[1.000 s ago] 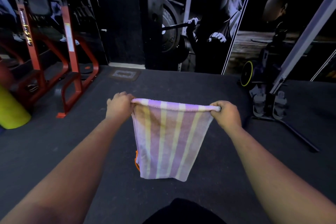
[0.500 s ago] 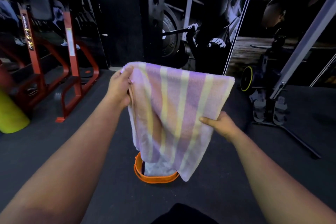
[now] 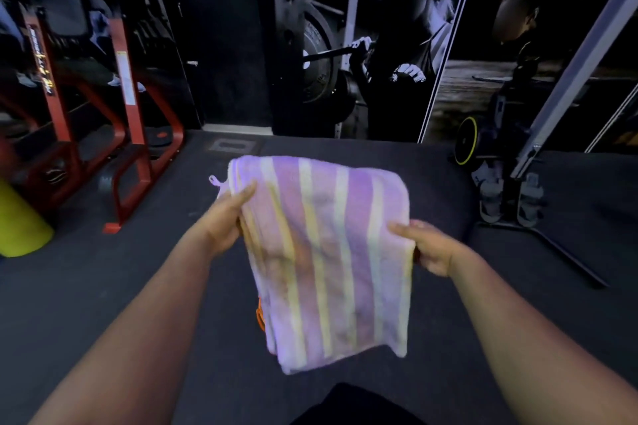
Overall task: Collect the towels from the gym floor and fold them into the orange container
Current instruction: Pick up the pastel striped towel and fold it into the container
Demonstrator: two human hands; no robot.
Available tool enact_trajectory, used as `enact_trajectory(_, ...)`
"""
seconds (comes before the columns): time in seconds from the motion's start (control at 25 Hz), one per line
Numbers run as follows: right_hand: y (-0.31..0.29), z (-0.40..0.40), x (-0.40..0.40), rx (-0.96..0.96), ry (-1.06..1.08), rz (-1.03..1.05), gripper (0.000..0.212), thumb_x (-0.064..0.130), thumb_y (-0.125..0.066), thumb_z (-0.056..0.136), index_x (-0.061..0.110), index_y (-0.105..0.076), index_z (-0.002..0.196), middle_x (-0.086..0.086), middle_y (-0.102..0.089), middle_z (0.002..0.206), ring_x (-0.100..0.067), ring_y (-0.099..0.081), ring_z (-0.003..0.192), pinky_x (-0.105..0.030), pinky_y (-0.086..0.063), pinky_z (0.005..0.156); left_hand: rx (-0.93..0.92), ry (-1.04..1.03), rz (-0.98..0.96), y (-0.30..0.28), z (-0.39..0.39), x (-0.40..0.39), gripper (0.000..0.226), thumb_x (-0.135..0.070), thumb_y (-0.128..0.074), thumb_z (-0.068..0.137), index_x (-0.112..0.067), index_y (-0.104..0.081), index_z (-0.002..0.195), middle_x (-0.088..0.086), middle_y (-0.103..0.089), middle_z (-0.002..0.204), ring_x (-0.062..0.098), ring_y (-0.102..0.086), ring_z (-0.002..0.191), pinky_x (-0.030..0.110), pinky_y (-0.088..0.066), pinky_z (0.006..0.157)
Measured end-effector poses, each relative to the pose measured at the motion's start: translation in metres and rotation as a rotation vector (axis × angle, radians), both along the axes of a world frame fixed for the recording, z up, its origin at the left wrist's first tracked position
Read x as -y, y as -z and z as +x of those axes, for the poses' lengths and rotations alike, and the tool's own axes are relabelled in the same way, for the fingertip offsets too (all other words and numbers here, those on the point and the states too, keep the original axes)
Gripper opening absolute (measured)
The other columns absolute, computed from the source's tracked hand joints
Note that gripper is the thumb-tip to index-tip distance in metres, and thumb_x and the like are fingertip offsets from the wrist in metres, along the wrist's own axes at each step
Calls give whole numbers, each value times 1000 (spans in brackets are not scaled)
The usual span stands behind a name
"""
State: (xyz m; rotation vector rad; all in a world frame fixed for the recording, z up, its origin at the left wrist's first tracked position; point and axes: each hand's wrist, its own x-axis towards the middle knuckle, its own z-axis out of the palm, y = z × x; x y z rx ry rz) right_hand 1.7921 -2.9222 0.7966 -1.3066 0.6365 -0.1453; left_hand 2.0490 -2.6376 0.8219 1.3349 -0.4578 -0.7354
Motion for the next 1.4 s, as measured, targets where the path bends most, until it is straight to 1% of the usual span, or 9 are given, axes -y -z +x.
enact_trajectory(0.12, 29, 4, -6, 24, 80, -80, 13, 14, -66, 94, 8, -70, 105, -15, -75, 98, -31, -67, 91, -39, -54, 82, 72, -60, 361, 45, -6, -19, 23, -16, -73, 93, -10, -70, 115, 20, -73, 117, 31, -71, 98, 44, -58, 86)
enact_trajectory(0.24, 41, 9, -9, 150, 214, 96, 12, 19, -59, 100, 12, -67, 106, -10, -76, 99, -28, -69, 90, -40, -57, 80, -129, -296, 193, 48, -6, -14, 21, -27, -65, 100, -7, -70, 100, 18, -74, 102, 26, -69, 90, 34, -60, 74)
enact_trajectory(0.4, 60, 14, -26, -168, -158, -251, 25, 14, -73, 92, 17, -69, 116, -9, -77, 108, -23, -71, 92, -33, -55, 73, 116, -303, 652, 58, -5, -18, 38, -48, -66, 96, -10, -61, 89, 9, -65, 90, 18, -59, 68, 26, -47, 59)
enact_trajectory(0.56, 54, 24, -34, 48, 225, -157, 42, 6, -75, 88, 6, -56, 126, -21, -73, 111, -24, -70, 86, -29, -56, 61, -163, -263, 310, 61, 9, -29, 30, -34, -80, 87, -7, -71, 93, 16, -74, 95, 27, -68, 78, 42, -60, 71)
enact_trajectory(0.68, 41, 23, -24, 23, 292, -284, 55, 8, -76, 88, 23, -49, 134, -13, -70, 101, -18, -68, 91, -30, -54, 76, 107, -120, 554, 53, 9, -32, 26, -19, -86, 81, -6, -69, 95, 9, -68, 86, 22, -62, 86, 26, -53, 61)
enact_trajectory(0.8, 32, 24, -24, 52, 295, -398, 42, 1, -70, 91, 14, -59, 129, -7, -70, 91, -13, -66, 83, -20, -54, 70, 273, -366, 587, 40, 8, -22, 63, -27, -85, 83, -7, -49, 131, 5, -52, 117, 18, -53, 105, 29, -47, 81)
enact_trajectory(0.96, 21, 28, -30, 112, 293, -232, 35, -1, -64, 94, 13, -63, 126, -1, -70, 95, -6, -67, 78, -17, -55, 64, 41, -347, 289, 44, 15, -23, 91, -18, -83, 86, -17, -25, 155, 7, -43, 143, 21, -60, 110, 39, -55, 91)
enact_trajectory(1.08, 17, 28, -29, 95, 163, -130, 51, -14, -61, 89, 13, -60, 132, -6, -68, 97, -12, -66, 83, -23, -58, 71, 330, -69, 506, 41, 18, -22, 105, -1, -81, 82, -24, -15, 161, 5, -40, 141, 22, -50, 126, 37, -47, 103)
enact_trajectory(1.4, -3, 37, -29, -293, 91, -1038, 20, 21, -80, 78, 33, -76, 94, 9, -74, 91, -12, -69, 87, -34, -58, 77, 1062, -269, 932, 12, 45, -32, 35, -39, -72, 89, -13, -68, 112, 14, -65, 109, 38, -63, 103, 38, -45, 73)
